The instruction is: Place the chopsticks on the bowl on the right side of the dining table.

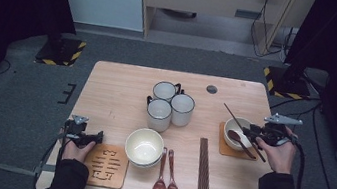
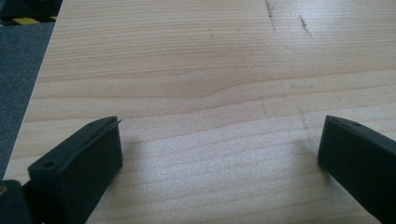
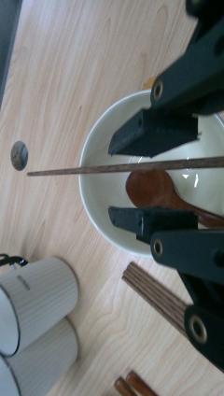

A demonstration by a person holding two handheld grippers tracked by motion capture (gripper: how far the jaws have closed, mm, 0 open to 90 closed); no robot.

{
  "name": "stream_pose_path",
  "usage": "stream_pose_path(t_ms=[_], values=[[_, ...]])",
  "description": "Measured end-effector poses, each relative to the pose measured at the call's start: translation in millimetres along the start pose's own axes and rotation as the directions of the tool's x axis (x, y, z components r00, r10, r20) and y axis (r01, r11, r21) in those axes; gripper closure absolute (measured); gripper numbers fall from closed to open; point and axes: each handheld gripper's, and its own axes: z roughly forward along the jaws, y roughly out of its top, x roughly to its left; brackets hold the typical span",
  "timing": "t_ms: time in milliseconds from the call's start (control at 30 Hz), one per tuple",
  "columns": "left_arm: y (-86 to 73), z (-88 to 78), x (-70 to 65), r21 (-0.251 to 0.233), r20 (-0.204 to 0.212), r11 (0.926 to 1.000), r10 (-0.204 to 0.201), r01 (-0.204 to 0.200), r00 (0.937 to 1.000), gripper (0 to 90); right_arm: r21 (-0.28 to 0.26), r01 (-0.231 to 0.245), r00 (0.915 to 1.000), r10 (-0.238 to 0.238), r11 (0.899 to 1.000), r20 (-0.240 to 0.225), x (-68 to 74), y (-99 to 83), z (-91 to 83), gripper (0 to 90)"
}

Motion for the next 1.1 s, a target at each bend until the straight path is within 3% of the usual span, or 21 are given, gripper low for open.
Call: stream_pose_path(t_ms=[133,1100], values=[[0.0,0.0,0.0,0.000,0.000,1.0000,0.000,0.000,1.0000,0.0,-0.002,0.008,1.0000,-0.008,1.000,0.001,4.4,2.7,-7.5,48.6],[0.0,0.0,0.0,0.000,0.000,1.0000,0.000,0.000,1.0000,0.0,-0.022,0.018,0.9998,-0.018,1.000,0.006,48.0,-12.6,-41.7,50.6]])
